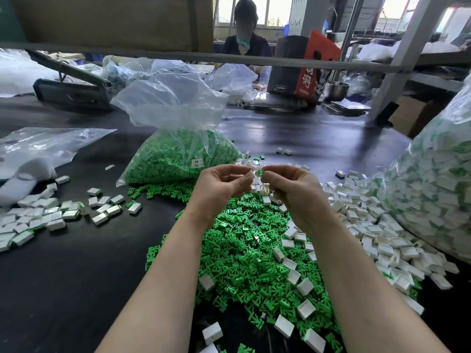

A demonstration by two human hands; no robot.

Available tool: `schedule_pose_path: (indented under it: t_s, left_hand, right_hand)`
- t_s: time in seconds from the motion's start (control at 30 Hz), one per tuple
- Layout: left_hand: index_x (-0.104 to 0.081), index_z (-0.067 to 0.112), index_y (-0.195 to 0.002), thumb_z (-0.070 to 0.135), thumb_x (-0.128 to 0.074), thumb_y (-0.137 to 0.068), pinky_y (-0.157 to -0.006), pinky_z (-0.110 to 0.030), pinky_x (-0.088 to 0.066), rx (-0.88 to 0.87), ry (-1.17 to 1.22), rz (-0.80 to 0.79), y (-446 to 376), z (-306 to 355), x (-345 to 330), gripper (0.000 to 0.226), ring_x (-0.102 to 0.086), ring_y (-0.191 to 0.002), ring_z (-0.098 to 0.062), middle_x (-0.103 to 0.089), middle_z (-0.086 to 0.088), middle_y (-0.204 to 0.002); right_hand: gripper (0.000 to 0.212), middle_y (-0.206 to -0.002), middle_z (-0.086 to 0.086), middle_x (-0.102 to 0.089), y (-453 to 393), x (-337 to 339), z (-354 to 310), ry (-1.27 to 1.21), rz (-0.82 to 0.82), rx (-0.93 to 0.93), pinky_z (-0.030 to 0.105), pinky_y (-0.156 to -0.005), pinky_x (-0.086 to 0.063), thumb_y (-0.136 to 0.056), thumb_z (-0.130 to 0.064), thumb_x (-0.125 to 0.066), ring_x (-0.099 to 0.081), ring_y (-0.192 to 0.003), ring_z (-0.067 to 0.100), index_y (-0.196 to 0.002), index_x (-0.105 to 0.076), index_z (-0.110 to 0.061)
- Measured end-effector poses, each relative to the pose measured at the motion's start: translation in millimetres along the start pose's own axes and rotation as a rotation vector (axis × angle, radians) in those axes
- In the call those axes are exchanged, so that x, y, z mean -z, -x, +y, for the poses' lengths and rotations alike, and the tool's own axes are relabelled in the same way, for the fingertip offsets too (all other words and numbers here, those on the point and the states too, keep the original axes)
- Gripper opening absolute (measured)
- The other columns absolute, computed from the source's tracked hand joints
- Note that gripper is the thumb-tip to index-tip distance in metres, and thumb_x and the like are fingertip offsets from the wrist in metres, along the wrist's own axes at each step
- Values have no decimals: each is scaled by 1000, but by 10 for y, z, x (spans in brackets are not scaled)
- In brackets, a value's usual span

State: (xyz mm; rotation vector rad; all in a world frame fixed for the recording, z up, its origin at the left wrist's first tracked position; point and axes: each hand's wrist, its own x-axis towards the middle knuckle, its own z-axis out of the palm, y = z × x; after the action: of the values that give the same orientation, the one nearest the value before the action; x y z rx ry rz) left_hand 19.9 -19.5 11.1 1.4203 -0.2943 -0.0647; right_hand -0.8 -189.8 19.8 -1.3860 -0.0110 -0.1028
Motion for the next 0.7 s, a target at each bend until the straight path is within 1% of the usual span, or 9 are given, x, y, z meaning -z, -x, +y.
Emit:
schedule_pose_path:
  t_s: [0.1,0.2,0.33,0.43,0.5,0.6,0.7]
  left_hand:
    - [-79,27,-81,23,-79,-67,-67,-20,-55,2,-6,-7,7,17,-16,14,-70,-73,-14,-76,-5,-82]
    - [-78,24,-81,22,-79,-67,-67,-20,-55,5,-6,-6,13,22,-32,14,-69,-72,-13,-75,-5,-80]
    - [-77,20,-86,23,-79,-67,-70,-22,-57,7,-15,-5,19,22,-34,19,-69,-74,-15,-75,-6,-81]
    - [-77,19,-87,25,-79,-66,-71,-25,-55,10,-28,1,20,16,-28,22,-67,-75,-16,-75,-6,-80]
    - [-76,18,-88,25,-79,-66,-71,-25,-56,15,-37,1,14,13,-26,24,-68,-74,-14,-75,-5,-79]
    - [-73,13,-90,22,-78,-68,-67,-22,-56,21,-40,8,6,9,-26,24,-70,-71,-13,-75,-4,-78]
    - [-71,10,-88,17,-79,-72,-65,-21,-56,30,-30,22,4,7,-25,19,-71,-69,-13,-75,-4,-77]
  right_hand:
    - [16,-73,5,-67,-4,-3,2,-24,1,2,21,-53,-41,-74,-8,-76,-49,-60,11,-90,-73,-6]
    - [13,-75,7,-65,-11,-10,18,-14,12,14,20,-52,-40,-75,-8,-76,-49,-59,11,-87,-72,-6]
    - [9,-70,1,-64,-13,3,37,92,-18,59,19,-50,-42,-80,-5,-75,-52,-55,7,-88,-70,-7]
    - [16,-75,1,-66,-6,11,36,155,-62,60,14,-50,-43,-84,-3,-72,-57,-56,-1,-99,-73,-8]
    - [18,-77,1,-68,-5,6,36,167,-68,55,13,-51,-43,-85,-2,-69,-57,-58,-1,-101,-74,-9]
    - [13,-77,3,-71,0,-6,31,101,-26,52,16,-51,-44,-86,-2,-68,-59,-60,5,-96,-72,-9]
    - [8,-79,6,-75,-4,-9,17,-7,26,50,19,-54,-50,-89,-3,-65,-65,-64,9,-96,-67,-7]
